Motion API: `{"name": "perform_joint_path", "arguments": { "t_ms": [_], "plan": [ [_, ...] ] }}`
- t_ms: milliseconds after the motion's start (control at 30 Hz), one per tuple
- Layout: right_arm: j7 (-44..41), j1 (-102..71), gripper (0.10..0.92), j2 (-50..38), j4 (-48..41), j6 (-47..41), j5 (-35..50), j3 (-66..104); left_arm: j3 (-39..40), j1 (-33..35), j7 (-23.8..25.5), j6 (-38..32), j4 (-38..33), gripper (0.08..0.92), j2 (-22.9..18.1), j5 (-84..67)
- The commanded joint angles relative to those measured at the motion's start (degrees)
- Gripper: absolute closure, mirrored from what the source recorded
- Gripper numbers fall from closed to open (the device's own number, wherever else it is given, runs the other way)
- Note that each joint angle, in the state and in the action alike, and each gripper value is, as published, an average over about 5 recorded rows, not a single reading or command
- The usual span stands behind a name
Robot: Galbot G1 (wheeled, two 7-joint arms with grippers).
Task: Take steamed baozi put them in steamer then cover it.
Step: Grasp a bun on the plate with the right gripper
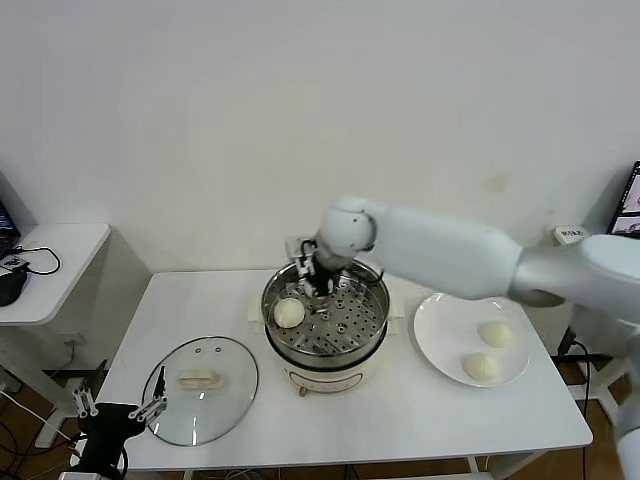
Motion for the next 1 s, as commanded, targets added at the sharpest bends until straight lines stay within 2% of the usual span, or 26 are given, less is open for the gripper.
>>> {"name": "perform_joint_path", "arguments": {
  "t_ms": [33, 233, 367, 500, 700, 1000],
  "plan": [
    [-9.4, 8.1, 0.202, -24.8, 13.2, 8.9, -6.8, 0.3, 0.4, 0.0, 0.0, 0.0, 0.1, 0.177, 0.2, 0.0],
    [-10.2, 3.4, 0.203, -39.9, 17.9, 12.8, -12.7, 0.8, 1.8, 0.1, 0.0, -0.1, 0.2, 0.177, 0.7, 0.4],
    [-10.0, -3.3, 0.203, -45.5, 18.2, 15.6, -16.8, 4.3, 2.7, 0.2, 0.0, -0.2, 0.6, 0.177, 0.8, 0.8],
    [-9.5, -17.6, 0.203, -49.3, 17.5, 16.9, -20.7, 15.3, 3.5, 0.1, 0.0, -0.2, 1.0, 0.177, 1.0, 1.3],
    [-7.4, -37.8, 0.203, -48.2, 12.0, 19.3, -27.0, 32.0, 3.5, 0.1, 0.1, -0.1, 1.3, 0.177, 1.3, 1.4],
    [-7.4, -44.3, 0.203, -41.6, 4.7, 19.9, -29.7, 35.9, 2.5, 0.4, 0.3, 0.0, 1.9, 0.177, 1.3, 1.5]
  ]
}}
